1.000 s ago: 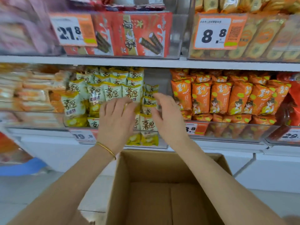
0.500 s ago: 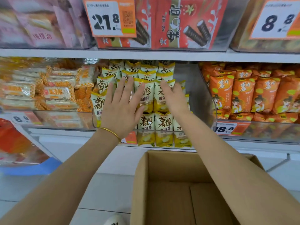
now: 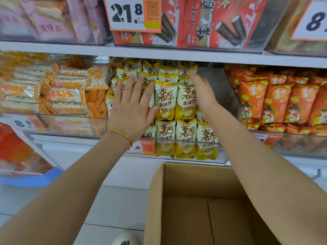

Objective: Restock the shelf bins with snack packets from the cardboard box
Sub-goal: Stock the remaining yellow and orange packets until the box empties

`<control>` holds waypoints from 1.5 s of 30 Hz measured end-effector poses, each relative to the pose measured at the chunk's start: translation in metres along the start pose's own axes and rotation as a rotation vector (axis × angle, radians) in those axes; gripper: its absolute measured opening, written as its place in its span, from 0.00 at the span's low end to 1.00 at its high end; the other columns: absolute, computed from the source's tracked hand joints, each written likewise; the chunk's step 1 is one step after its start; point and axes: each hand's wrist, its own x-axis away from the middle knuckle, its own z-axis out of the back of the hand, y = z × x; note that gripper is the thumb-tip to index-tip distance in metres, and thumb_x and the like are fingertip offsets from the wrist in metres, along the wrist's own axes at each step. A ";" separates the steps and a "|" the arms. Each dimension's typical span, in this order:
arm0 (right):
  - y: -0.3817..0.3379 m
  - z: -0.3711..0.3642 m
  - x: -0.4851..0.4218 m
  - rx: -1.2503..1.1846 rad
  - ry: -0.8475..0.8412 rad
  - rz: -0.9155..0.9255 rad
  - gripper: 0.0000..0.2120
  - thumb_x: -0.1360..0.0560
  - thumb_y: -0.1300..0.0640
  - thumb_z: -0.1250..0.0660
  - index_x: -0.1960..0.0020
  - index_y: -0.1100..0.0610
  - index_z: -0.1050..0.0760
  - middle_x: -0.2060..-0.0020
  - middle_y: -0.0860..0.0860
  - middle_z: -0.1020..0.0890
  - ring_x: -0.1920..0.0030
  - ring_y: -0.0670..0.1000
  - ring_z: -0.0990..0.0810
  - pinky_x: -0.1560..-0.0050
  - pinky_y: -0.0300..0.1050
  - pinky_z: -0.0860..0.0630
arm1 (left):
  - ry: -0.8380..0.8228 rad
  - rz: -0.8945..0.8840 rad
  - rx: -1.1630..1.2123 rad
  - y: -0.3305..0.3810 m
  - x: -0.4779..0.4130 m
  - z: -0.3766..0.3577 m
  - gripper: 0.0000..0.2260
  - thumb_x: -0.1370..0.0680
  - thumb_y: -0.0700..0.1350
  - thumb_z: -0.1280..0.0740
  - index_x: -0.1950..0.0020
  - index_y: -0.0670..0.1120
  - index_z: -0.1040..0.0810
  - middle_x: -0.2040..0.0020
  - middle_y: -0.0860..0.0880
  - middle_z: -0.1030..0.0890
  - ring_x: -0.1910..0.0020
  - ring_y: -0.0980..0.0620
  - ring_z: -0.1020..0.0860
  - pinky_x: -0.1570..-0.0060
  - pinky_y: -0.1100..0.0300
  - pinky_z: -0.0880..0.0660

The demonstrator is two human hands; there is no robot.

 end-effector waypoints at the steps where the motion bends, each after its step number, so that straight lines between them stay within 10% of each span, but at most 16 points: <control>1: -0.001 0.003 0.001 0.001 0.002 -0.007 0.36 0.27 0.33 0.40 0.25 0.50 0.39 0.28 0.49 0.32 0.29 0.52 0.33 0.28 0.57 0.39 | 0.024 0.005 0.028 0.000 0.002 0.004 0.25 0.19 0.56 0.50 0.27 0.43 0.35 0.28 0.38 0.34 0.27 0.38 0.40 0.28 0.39 0.46; 8: -0.005 0.026 0.071 0.170 0.244 0.307 0.21 0.18 0.51 0.42 0.28 0.57 0.34 0.33 0.48 0.28 0.33 0.45 0.31 0.35 0.36 0.37 | 0.354 -0.182 0.104 0.010 0.052 0.018 0.11 0.22 0.44 0.37 0.43 0.43 0.21 0.43 0.44 0.20 0.43 0.42 0.29 0.43 0.48 0.34; 16: 0.066 0.020 0.120 1.104 0.001 0.765 0.06 0.35 0.58 0.22 0.62 0.57 0.18 0.67 0.52 0.20 0.64 0.58 0.22 0.63 0.47 0.27 | 0.248 -0.256 0.102 0.033 0.069 -0.004 0.07 0.27 0.39 0.35 0.53 0.45 0.19 0.54 0.46 0.20 0.51 0.45 0.30 0.52 0.51 0.34; 45: 0.071 0.012 0.070 0.916 0.017 0.682 0.04 0.32 0.63 0.25 0.63 0.61 0.19 0.68 0.54 0.22 0.63 0.50 0.33 0.50 0.45 0.32 | 0.128 -0.106 0.061 0.041 0.024 -0.028 0.07 0.31 0.37 0.38 0.62 0.45 0.21 0.62 0.48 0.23 0.59 0.44 0.26 0.58 0.53 0.39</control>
